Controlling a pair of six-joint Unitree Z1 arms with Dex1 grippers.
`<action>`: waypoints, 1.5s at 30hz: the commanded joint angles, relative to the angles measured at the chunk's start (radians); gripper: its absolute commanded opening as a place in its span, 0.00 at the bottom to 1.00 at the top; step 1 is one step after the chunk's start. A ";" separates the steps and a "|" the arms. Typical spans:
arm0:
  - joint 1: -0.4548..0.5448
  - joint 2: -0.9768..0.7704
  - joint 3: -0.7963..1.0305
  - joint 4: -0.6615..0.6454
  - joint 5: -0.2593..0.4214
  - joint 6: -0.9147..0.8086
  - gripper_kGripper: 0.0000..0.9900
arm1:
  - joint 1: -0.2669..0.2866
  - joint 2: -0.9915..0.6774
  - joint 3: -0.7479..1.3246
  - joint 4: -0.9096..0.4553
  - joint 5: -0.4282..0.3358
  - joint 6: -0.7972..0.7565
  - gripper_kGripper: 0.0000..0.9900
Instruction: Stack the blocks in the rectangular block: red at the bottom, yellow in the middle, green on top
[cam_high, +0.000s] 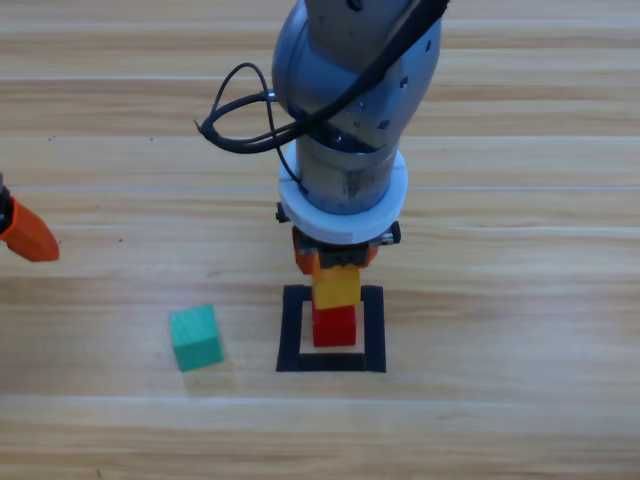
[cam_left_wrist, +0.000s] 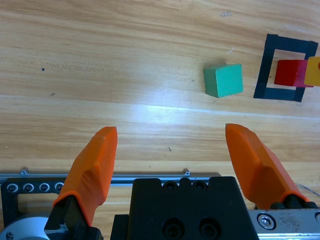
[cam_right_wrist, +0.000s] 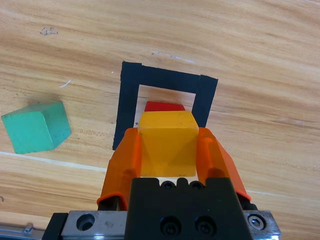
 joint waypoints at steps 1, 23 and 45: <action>0.018 -0.013 0.021 -0.008 -0.012 0.011 0.93 | 0.019 0.084 -0.009 0.012 -0.011 0.006 0.00; 0.018 -0.005 0.031 -0.034 -0.028 0.009 0.93 | 0.019 0.100 -0.015 0.012 0.000 0.005 0.00; 0.018 -0.004 0.040 -0.062 -0.042 0.006 0.93 | 0.018 0.046 -0.074 0.012 -0.015 -0.012 1.00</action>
